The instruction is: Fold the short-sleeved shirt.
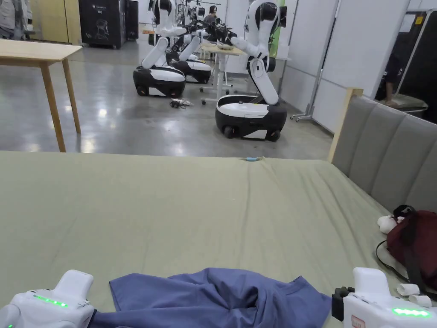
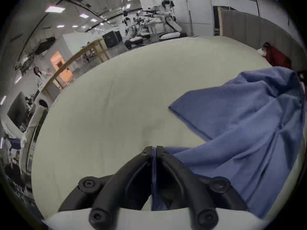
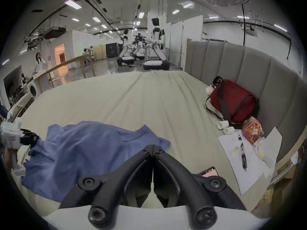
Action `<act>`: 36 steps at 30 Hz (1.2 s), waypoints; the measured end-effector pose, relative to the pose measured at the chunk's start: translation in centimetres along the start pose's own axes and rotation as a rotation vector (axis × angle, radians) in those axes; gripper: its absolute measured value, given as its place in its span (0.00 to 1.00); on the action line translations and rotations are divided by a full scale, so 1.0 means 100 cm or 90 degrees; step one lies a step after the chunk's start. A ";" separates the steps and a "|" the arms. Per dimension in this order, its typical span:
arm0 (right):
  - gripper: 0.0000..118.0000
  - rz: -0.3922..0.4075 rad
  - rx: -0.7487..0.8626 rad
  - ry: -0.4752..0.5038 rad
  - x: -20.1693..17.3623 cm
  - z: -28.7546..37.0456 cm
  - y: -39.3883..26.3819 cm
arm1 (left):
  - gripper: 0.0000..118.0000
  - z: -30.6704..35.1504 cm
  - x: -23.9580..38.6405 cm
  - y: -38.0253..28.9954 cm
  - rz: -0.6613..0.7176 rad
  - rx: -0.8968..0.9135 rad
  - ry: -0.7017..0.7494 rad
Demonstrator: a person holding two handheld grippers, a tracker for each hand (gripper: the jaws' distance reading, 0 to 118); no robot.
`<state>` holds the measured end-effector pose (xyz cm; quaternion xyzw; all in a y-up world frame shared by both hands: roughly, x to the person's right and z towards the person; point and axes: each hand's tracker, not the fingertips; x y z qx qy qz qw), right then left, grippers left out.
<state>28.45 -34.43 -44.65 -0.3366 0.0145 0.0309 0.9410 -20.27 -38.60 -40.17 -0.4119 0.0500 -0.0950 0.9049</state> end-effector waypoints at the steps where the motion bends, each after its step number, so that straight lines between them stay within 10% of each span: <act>1: 0.07 0.000 -0.024 0.003 0.003 -0.013 0.006 | 0.01 0.009 -0.003 0.001 0.001 0.029 0.013; 4: 0.62 0.008 -0.066 -0.018 0.006 -0.052 0.018 | 0.01 0.038 -0.008 0.008 0.029 0.070 0.009; 6: 0.74 0.006 -0.100 0.012 0.009 -0.081 0.020 | 0.01 0.048 -0.010 0.009 0.042 0.074 0.005; 13: 0.71 0.033 -0.180 0.012 0.001 -0.123 0.010 | 0.01 0.049 -0.013 0.010 0.069 0.064 -0.002; 18: 0.08 0.049 -0.159 0.029 -0.001 -0.104 0.015 | 0.01 0.047 -0.021 0.009 0.080 0.052 -0.004; 36: 0.08 0.055 0.070 0.078 -0.007 0.098 0.192 | 0.01 0.201 -0.146 0.081 0.109 0.228 0.131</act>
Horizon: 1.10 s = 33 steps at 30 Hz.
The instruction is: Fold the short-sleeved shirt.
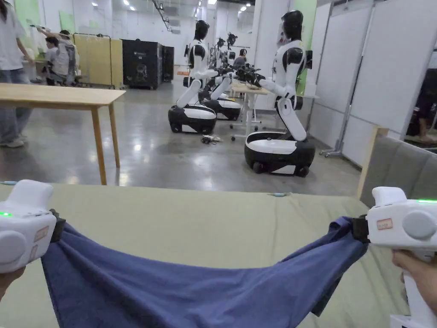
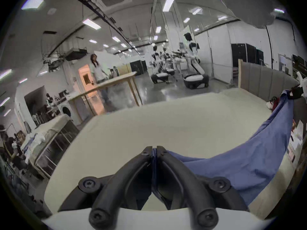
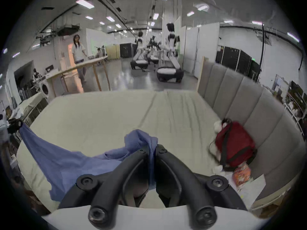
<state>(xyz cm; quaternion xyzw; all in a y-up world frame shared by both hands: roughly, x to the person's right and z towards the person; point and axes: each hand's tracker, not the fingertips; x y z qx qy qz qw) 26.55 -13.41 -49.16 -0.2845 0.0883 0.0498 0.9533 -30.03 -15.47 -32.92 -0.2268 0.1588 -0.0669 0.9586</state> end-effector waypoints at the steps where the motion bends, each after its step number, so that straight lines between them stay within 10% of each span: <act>1: 0.08 -0.007 0.015 -0.001 0.002 0.009 0.012 | 0.01 0.004 -0.008 0.010 0.012 0.009 0.002; 21: 0.08 -0.075 0.237 -0.038 0.006 0.040 0.201 | 0.01 -0.036 -0.074 0.199 0.164 0.164 0.058; 33: 0.08 -0.105 0.155 -0.049 -0.003 -0.101 0.112 | 0.01 -0.152 -0.057 0.102 0.191 0.109 0.052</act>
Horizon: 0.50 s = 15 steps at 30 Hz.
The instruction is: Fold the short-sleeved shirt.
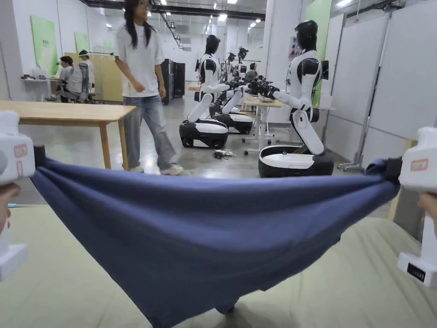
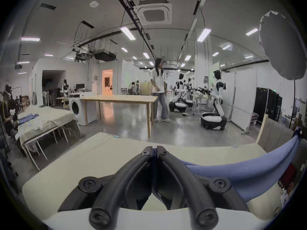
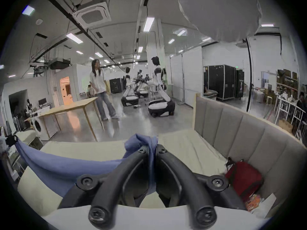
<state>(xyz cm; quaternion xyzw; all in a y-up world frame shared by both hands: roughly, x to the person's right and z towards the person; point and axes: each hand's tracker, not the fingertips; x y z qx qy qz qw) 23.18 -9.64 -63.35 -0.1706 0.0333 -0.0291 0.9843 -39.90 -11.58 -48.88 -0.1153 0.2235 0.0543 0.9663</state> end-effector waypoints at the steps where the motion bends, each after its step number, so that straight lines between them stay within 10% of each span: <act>1: 0.08 -0.006 -0.007 -0.001 0.002 -0.006 -0.010 | 0.01 -0.005 -0.001 -0.010 0.004 -0.007 0.001; 15: 0.08 -0.005 -0.076 0.011 0.051 0.081 -0.114 | 0.01 0.098 -0.040 -0.108 0.007 -0.113 -0.082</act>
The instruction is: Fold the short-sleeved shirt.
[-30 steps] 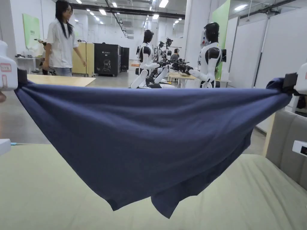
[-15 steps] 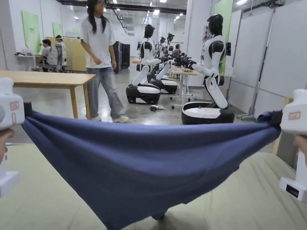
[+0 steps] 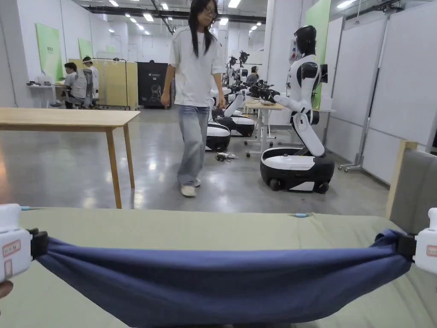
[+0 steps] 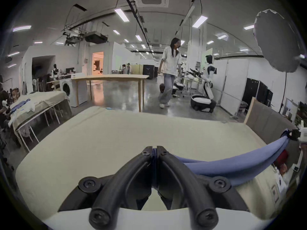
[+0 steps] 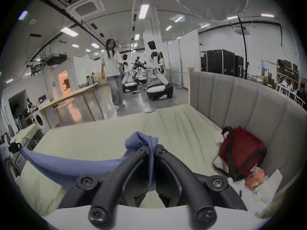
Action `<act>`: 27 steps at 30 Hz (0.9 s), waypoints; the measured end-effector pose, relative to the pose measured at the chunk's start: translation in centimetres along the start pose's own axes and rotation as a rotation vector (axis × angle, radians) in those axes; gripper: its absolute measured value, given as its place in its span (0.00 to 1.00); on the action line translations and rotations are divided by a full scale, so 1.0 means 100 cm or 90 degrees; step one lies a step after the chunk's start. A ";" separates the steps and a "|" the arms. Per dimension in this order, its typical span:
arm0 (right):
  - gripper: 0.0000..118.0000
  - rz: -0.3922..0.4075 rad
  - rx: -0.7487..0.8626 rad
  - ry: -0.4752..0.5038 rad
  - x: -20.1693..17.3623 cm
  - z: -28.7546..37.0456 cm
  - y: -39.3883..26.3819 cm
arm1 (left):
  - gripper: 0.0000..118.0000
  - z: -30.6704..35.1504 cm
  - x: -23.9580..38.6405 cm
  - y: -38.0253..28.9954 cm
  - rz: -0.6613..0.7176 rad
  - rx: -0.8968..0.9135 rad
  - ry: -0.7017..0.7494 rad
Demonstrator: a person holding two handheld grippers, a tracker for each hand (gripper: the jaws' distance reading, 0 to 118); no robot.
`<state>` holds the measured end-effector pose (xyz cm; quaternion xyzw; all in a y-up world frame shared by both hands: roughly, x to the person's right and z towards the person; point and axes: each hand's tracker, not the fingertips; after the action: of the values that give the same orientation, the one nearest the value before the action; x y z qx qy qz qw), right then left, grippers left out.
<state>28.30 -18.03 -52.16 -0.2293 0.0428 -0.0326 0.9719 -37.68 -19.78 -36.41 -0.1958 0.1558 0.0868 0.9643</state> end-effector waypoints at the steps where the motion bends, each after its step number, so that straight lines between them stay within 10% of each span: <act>1: 0.08 0.009 -0.005 0.002 0.004 0.014 -0.015 | 0.01 0.017 -0.001 -0.013 -0.014 -0.020 -0.008; 16: 0.08 0.113 -0.244 -0.030 0.043 0.069 -0.243 | 0.03 0.100 -0.043 -0.216 -0.005 -0.296 -0.002; 18: 0.12 0.103 -0.217 -0.046 0.042 0.075 -0.233 | 0.29 0.114 -0.040 -0.207 -0.011 -0.266 0.031; 19: 0.26 0.104 -0.184 -0.050 0.040 0.082 -0.224 | 0.66 0.122 -0.037 -0.201 -0.018 -0.248 0.037; 20: 0.43 0.107 -0.142 -0.044 0.031 0.097 -0.213 | 0.82 0.134 -0.032 -0.191 -0.027 -0.218 0.032; 22: 0.68 0.092 -0.056 0.008 0.015 0.124 -0.192 | 0.83 0.167 -0.011 -0.170 -0.052 -0.141 0.039; 27: 0.68 0.029 0.150 0.131 -0.040 0.193 -0.166 | 0.83 0.243 0.053 -0.151 -0.093 0.100 0.003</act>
<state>25.44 -23.99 -27.25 -0.1080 0.1431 -0.0390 0.9830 -22.82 -23.12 -11.64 -0.1303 0.1498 0.0037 0.9801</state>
